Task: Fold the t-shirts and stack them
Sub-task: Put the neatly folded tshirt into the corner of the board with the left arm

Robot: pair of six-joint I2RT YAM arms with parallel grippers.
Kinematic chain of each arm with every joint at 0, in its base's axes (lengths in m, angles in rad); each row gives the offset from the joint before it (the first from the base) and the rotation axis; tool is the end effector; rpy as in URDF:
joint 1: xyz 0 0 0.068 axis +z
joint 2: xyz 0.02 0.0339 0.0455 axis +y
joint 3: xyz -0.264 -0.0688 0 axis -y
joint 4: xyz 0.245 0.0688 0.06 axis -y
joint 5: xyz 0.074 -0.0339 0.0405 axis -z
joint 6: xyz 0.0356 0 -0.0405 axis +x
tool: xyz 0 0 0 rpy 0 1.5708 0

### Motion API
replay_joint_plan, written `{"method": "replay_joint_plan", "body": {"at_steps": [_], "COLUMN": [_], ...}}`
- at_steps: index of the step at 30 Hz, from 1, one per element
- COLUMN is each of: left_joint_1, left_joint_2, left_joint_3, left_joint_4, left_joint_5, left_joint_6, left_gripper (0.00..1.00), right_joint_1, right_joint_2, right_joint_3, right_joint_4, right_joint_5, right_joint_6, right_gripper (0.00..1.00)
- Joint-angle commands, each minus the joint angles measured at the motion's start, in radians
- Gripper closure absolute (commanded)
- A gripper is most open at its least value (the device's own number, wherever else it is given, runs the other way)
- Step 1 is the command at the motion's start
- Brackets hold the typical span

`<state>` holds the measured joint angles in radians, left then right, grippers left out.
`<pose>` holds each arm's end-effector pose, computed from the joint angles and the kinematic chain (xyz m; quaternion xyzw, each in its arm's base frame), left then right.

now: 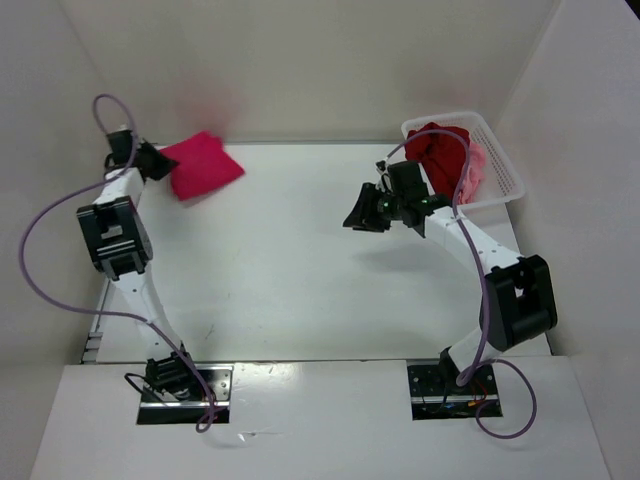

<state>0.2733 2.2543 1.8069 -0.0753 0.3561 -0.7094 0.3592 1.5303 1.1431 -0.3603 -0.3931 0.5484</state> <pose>0.5104 0.1302 0.2127 -0.3239 0.7931 -0.2562 0.4476 0.3109 0.1313 0.2677 0.0071 0.9022 0.3329 0.2742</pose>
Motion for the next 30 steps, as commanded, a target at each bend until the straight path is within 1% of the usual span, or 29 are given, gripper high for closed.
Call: {"method": "replay_joint_plan", "body": {"at_steps": [1, 3, 6, 7, 8, 9, 10, 11, 13, 15, 16, 19, 20, 21, 23, 24, 25, 27, 28, 29, 30], "left_joint_1": [0.089, 0.112, 0.124, 0.135, 0.135, 0.144, 0.144, 0.144, 0.144, 0.144, 0.144, 0.144, 0.144, 0.144, 0.144, 0.144, 0.144, 0.144, 0.121, 0.104, 0.083], "left_joint_2": [0.004, 0.013, 0.002, 0.002, -0.024, -0.024, -0.036, -0.053, -0.074, -0.122, -0.145, -0.249, -0.307, -0.335, -0.419, -0.449, -0.476, -0.568, -0.599, -0.664, -0.697], "left_joint_3": [0.031, 0.043, 0.029, -0.012, -0.032, -0.049, -0.064, -0.081, -0.148, -0.208, -0.284, -0.397, -0.458, -0.481, -0.517, -0.543, -0.553, -0.58, -0.59, -0.59, -0.603], "left_joint_4": [0.008, -0.003, 0.006, 0.029, 0.045, 0.045, 0.045, 0.054, 0.054, 0.054, 0.069, 0.078, 0.078, 0.078, 0.06, 0.048, 0.004, -0.035, -0.102, -0.138, -0.168], "left_joint_5": [-0.069, -0.12, -0.153, -0.169, -0.169, -0.178, -0.19, -0.19, -0.209, -0.241, -0.25, -0.279, -0.279, -0.279, -0.269, -0.258, -0.258, -0.223, -0.209, -0.189, -0.148], "left_joint_6": [-0.015, -0.015, -0.015, -0.028, -0.042, -0.042, -0.054, -0.055, -0.055, -0.045, -0.045, -0.045, -0.045, -0.045, -0.029, -0.019, -0.001, 0.027, 0.043, 0.072, 0.086], "left_gripper": [1.0, 1.0, 0.91, 0.74, 0.6, 0.48, 0.38, 0.25, 0.16, 0.03, 0.01, 0.01, 0.01, 0.0, 0.0, 0.0, 0.0, 0.0, 0.0, 0.0, 0.0], "right_joint_1": [-0.008, -0.008, -0.008, -0.008, -0.008, -0.008, -0.008, -0.008, -0.008, -0.008, -0.008, -0.017, -0.017, -0.017, -0.017, -0.017, -0.017, -0.017, -0.017, -0.017, -0.017], "right_joint_2": [0.019, 0.028, 0.028, 0.028, 0.028, 0.028, 0.028, 0.028, 0.017, 0.017, 0.017, 0.017, 0.008, 0.008, 0.008, 0.008, 0.017, 0.008, -0.002, -0.027, -0.042], "right_joint_3": [0.007, 0.018, 0.027, 0.027, 0.038, 0.038, 0.038, 0.038, 0.038, 0.038, 0.047, 0.058, 0.058, 0.067, 0.079, 0.093, 0.102, 0.112, 0.112, 0.112, 0.093], "right_joint_4": [0.004, -0.005, -0.005, -0.005, -0.005, -0.005, -0.005, -0.005, -0.005, -0.005, -0.005, -0.014, -0.014, -0.014, -0.023, -0.032, -0.032, -0.022, 0.012, 0.027, 0.05], "right_joint_5": [-0.045, -0.055, -0.073, -0.073, -0.082, -0.082, -0.082, -0.082, -0.082, -0.082, -0.082, -0.061, -0.061, -0.032, -0.013, -0.013, -0.013, -0.013, -0.013, -0.035, -0.056], "right_joint_6": [-0.036, -0.036, -0.036, -0.036, -0.036, -0.036, -0.036, -0.036, -0.036, -0.036, -0.047, -0.056, -0.056, -0.056, -0.056, -0.056, -0.056, -0.056, -0.045, -0.032, -0.001], "right_gripper": [0.58, 0.58, 0.58, 0.58, 0.58, 0.58, 0.58, 0.58, 0.58, 0.56, 0.56, 0.55, 0.55, 0.55, 0.6, 0.64, 0.75, 0.86, 0.89, 0.9, 0.9]}}
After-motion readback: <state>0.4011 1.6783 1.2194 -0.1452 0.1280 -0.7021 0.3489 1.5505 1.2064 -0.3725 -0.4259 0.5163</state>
